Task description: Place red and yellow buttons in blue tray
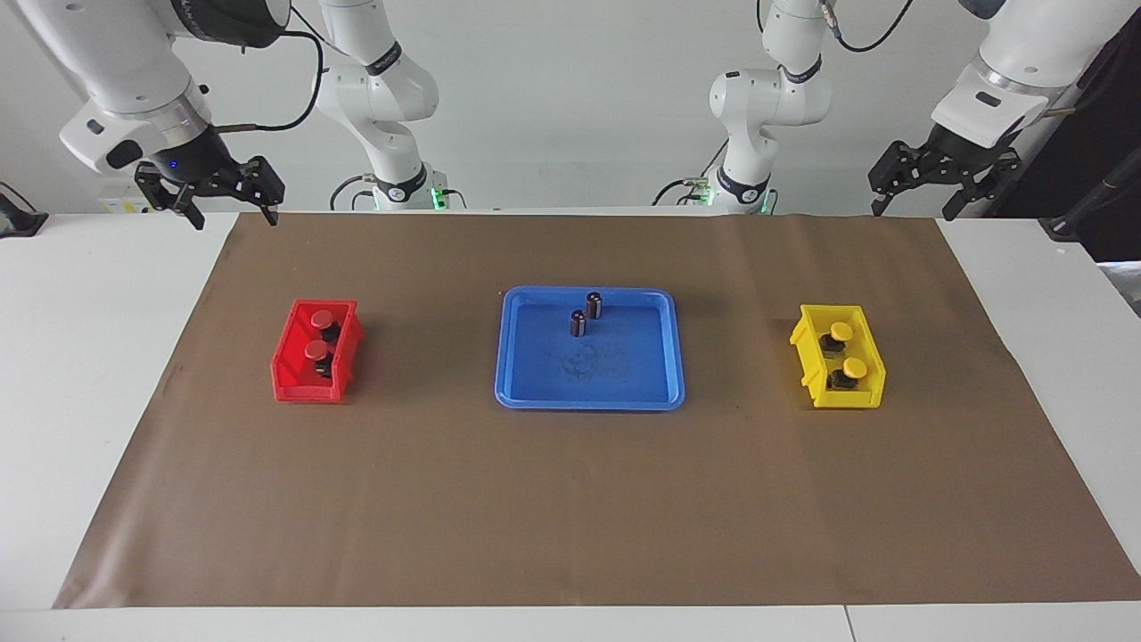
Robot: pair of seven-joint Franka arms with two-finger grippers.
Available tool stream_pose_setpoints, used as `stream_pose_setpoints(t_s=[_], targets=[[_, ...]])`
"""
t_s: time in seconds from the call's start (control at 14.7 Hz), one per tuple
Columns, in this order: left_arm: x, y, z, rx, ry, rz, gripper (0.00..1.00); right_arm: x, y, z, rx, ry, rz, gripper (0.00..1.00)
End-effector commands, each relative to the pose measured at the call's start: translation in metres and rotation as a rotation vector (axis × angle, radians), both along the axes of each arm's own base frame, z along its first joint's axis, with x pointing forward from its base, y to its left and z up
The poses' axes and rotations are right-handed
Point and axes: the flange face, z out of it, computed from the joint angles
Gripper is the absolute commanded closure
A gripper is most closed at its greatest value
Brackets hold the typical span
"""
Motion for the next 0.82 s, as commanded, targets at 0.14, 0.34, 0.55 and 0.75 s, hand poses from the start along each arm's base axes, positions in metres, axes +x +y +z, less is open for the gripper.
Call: stream_pose_setpoints(t_s=[0.14,0.34,0.55,0.75], targets=[[-0.018,0.0,0.002,-0.007,0.019,-0.014,0.0,-0.006,0.001,-0.001,0.009,-0.004,-0.013,0.0],[-0.018,0.005,0.001,-0.007,0.018,0.003,0.0,-0.006,0.001,-0.001,0.008,-0.004,-0.012,0.0],[-0.018,0.009,0.002,-0.006,0.019,0.013,0.0,-0.007,0.0,-0.002,0.007,-0.002,-0.012,0.0],[-0.022,0.02,-0.017,-0.008,-0.006,0.016,0.0,-0.015,-0.001,-0.013,0.013,0.018,0.001,0.0]])
